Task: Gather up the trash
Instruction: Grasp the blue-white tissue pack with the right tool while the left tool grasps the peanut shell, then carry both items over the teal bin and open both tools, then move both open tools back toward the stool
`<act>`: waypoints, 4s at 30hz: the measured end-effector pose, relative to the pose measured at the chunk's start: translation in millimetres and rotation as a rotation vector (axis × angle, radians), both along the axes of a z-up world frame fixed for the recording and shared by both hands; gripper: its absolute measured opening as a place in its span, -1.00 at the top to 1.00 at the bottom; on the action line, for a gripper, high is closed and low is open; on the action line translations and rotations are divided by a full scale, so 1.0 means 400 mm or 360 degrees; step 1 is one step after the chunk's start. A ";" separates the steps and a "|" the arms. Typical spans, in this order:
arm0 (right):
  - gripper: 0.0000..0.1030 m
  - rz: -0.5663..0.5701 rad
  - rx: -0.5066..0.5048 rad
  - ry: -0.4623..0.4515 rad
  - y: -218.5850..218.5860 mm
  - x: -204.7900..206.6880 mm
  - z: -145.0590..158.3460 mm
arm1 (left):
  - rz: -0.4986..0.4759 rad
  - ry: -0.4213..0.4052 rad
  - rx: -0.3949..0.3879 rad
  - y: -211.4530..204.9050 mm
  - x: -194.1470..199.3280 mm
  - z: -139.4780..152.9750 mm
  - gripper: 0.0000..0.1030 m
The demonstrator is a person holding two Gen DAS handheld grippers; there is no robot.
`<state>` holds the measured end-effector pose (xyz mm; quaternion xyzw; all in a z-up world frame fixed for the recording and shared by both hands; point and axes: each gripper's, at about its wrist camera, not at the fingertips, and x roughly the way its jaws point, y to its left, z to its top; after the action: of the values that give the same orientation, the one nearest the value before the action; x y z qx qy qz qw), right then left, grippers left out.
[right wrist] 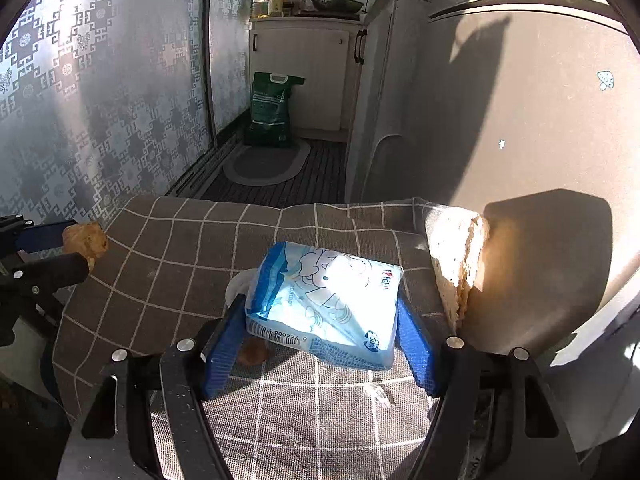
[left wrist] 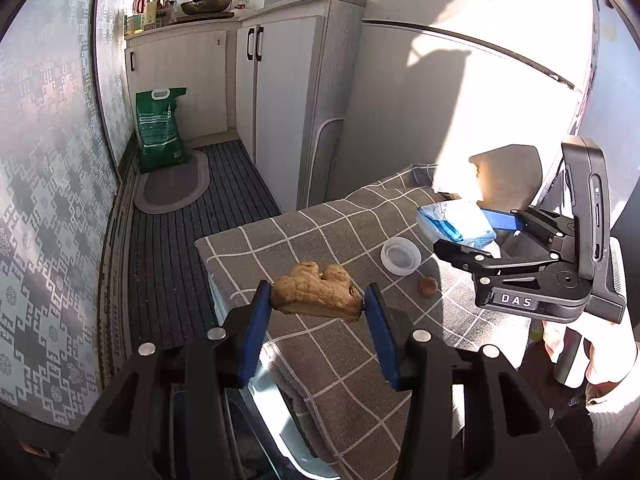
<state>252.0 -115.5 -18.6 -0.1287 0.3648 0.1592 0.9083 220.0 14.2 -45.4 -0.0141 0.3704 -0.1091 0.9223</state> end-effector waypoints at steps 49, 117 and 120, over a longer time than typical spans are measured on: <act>-0.40 0.0860 -0.0042 0.0272 0.588 -0.246 -0.046 | 0.0361 0.0413 0.0116 0.412 -0.266 -0.239 0.02; -0.11 0.1058 -0.0179 0.0609 0.675 -0.289 -0.264 | 0.0514 -0.0027 -0.0096 0.472 -0.356 0.023 0.50; -0.03 0.1050 -0.0140 0.0535 0.660 -0.288 -0.223 | 0.0512 -0.0069 -0.0103 0.461 -0.360 0.047 0.49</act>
<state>136.8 148.5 -107.7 -0.2504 0.4543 0.4463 0.7292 75.8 198.6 -26.7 -0.1005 0.3396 0.0279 0.9348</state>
